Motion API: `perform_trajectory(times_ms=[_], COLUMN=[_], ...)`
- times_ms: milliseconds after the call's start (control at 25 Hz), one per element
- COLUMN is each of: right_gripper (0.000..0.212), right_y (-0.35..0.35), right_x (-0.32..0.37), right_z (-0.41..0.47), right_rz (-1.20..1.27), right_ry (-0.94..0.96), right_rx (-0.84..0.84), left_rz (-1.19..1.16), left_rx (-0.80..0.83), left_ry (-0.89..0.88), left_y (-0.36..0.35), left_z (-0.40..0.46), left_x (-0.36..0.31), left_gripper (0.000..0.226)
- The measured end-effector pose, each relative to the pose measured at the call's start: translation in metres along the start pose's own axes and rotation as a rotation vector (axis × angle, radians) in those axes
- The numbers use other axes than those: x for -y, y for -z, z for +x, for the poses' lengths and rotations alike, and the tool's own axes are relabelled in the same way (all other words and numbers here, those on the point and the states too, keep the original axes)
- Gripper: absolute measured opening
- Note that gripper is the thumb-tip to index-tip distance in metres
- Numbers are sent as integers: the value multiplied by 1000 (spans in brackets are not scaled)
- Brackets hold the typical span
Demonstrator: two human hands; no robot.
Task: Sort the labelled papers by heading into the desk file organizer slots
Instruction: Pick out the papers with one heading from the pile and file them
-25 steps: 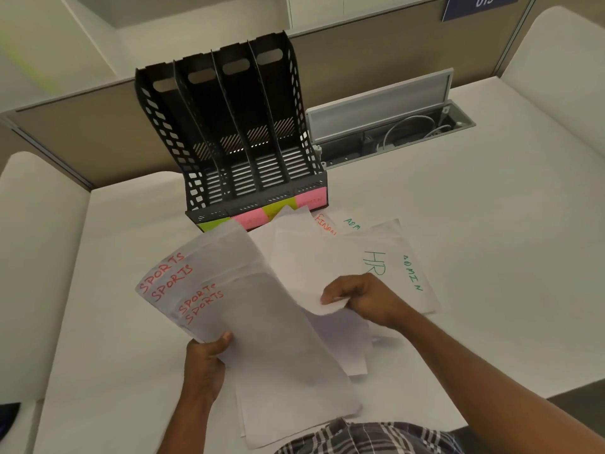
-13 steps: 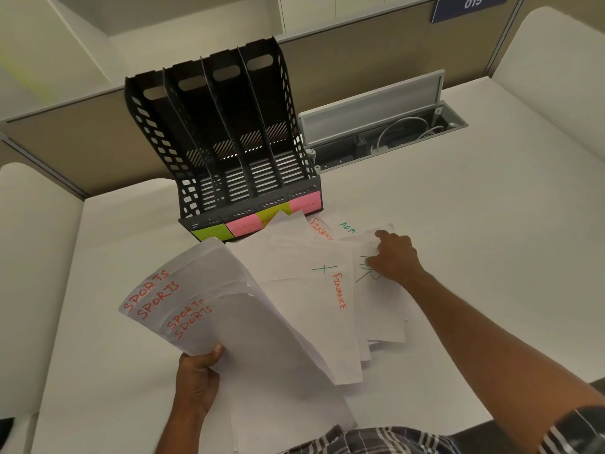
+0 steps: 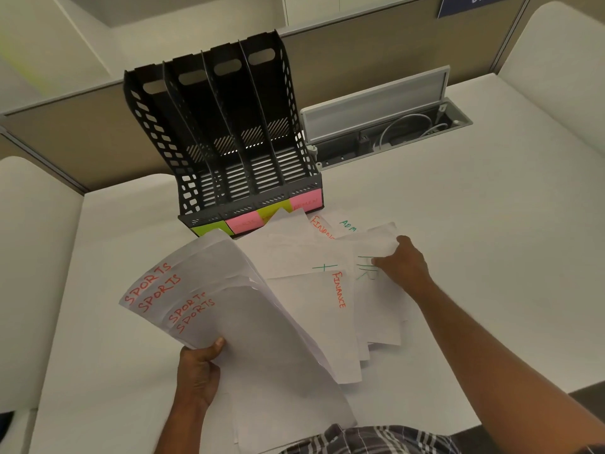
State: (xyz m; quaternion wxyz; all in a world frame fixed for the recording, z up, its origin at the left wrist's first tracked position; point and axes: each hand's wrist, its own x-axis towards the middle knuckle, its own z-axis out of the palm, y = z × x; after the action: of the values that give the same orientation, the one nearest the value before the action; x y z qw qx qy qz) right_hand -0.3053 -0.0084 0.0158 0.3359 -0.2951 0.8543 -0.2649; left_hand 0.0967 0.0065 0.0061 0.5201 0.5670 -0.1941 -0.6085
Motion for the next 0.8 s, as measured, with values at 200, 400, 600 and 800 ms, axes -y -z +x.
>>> perform_trajectory(times_ms=[200, 400, 600, 800], right_gripper=[43, 36, 43, 51], right_y=[0, -24, -48, -41], right_x=[4, 9, 5, 3], right_z=[-38, -83, -145, -142], right_rz=[561, 187, -24, 184], right_ry=[33, 352, 1100, 698], right_rx=[331, 326, 439, 974], left_rz=[-6, -48, -171, -163], left_rx=[-10, -24, -28, -57], left_ry=[6, 15, 43, 34], left_y=[-11, -8, -2, 0], left_z=[0, 2, 5, 6], left_x=[6, 10, 11, 12], left_gripper=[55, 55, 57, 52])
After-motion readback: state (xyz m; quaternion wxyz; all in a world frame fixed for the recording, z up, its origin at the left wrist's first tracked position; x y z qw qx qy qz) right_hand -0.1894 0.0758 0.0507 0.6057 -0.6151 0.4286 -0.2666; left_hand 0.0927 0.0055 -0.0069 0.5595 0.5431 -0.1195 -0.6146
